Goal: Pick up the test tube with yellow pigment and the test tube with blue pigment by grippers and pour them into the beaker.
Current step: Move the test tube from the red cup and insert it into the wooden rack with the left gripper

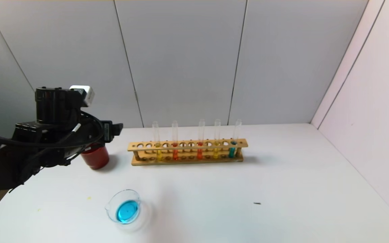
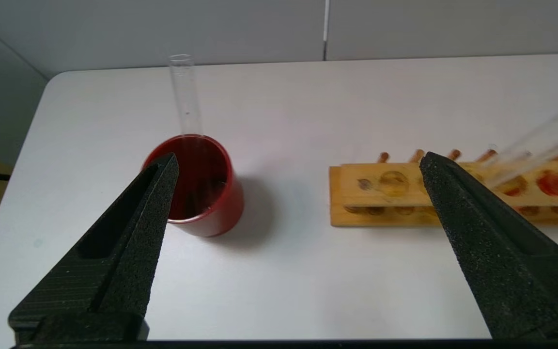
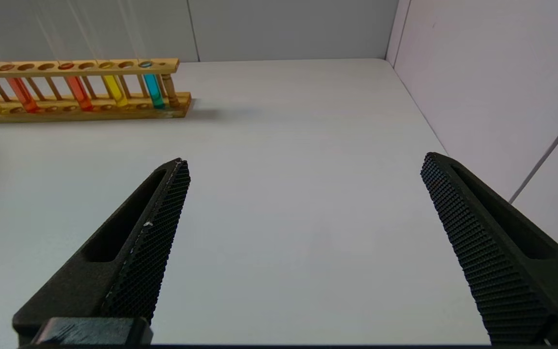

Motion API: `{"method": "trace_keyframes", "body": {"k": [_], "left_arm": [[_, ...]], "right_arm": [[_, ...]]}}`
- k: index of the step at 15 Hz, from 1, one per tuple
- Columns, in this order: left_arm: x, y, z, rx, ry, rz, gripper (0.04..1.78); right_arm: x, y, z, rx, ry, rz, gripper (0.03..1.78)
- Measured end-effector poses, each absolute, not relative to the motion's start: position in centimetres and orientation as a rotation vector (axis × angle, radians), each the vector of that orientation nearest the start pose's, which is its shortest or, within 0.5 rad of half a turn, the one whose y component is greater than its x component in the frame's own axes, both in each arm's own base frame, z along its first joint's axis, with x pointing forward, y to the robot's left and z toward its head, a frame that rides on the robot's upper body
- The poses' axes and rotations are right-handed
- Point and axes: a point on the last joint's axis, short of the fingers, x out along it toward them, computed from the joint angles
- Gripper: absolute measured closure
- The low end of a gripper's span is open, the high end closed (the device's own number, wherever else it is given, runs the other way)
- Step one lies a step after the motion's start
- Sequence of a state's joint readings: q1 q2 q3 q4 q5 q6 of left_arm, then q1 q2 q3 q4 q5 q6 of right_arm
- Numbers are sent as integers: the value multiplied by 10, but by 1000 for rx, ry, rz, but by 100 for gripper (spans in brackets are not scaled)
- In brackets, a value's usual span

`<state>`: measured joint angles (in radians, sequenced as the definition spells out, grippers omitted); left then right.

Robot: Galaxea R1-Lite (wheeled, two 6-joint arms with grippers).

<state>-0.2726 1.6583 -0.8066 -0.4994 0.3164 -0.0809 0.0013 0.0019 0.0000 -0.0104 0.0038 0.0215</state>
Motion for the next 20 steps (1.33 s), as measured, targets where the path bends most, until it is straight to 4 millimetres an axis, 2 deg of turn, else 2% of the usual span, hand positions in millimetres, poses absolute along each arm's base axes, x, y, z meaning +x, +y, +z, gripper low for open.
{"method": "trace_keyframes", "body": {"k": [7, 10, 14, 20], "left_arm": [[268, -137, 166, 43, 374, -87, 7], [269, -159, 156, 55, 387, -103, 7], [284, -175, 151, 47, 352, -87, 7], [319, -177, 144, 36, 346, -40, 7]], "right_arm": [[-23, 0, 77, 21, -8, 6, 7], [-23, 0, 77, 21, -8, 5, 7], [-23, 0, 77, 21, -8, 6, 7], [-23, 0, 77, 21, -8, 5, 7]]}}
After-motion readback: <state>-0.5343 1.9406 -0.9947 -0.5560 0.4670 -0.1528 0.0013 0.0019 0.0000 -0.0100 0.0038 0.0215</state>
